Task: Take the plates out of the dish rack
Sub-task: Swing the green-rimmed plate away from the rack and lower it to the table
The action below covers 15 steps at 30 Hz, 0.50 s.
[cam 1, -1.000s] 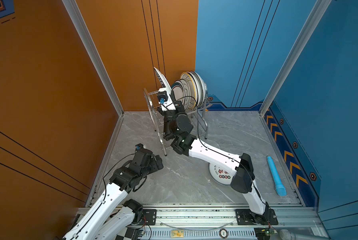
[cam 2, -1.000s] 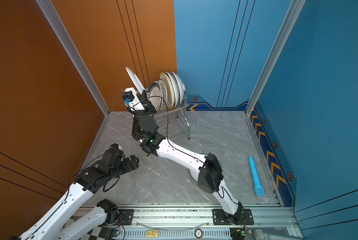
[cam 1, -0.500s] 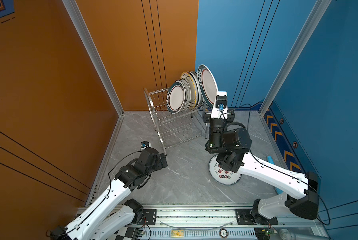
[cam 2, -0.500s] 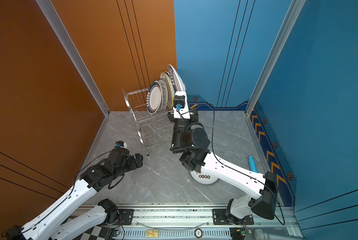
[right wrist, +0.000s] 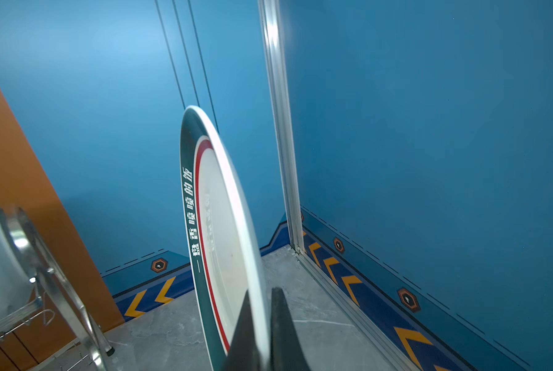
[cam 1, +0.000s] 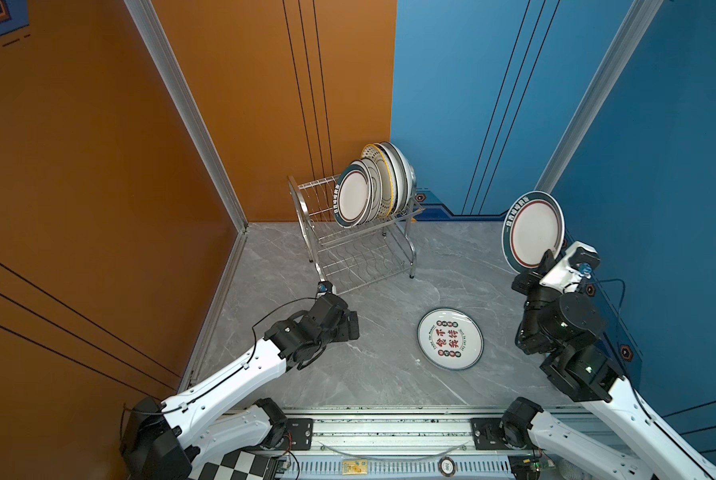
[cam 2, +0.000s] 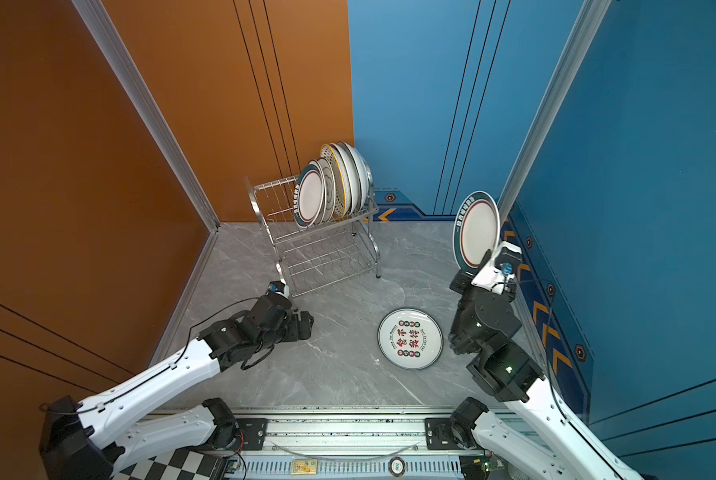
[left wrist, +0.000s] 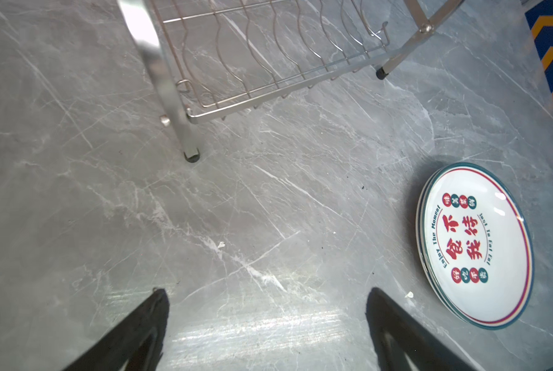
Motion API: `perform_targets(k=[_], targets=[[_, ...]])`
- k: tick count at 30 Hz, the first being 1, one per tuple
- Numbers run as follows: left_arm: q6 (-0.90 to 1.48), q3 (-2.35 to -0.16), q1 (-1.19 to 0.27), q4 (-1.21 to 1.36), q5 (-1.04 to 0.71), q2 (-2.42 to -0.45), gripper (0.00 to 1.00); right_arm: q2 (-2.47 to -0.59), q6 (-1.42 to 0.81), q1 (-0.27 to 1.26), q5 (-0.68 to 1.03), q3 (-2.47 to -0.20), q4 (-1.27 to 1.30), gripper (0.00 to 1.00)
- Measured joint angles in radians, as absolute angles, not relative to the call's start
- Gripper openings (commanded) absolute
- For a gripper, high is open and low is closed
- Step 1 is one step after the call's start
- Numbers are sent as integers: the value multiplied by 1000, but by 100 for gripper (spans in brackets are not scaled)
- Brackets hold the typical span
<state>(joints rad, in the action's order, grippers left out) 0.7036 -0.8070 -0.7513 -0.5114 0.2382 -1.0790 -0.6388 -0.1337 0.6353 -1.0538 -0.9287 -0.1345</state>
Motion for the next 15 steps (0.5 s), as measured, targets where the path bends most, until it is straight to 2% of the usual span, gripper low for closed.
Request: perform_targets(k=[3,8,15], targets=[[699,-832,-773,-479,237,-1130,94,-545,-308,542,-911,-900,-361,0],[696,-850,-796,-417,218,-1211,92,-525,-473,416,-616,-845,-591,0],[696,-855,-803,-317,136,-1288,91,-580,-589,277,-194,-766,-663,0]])
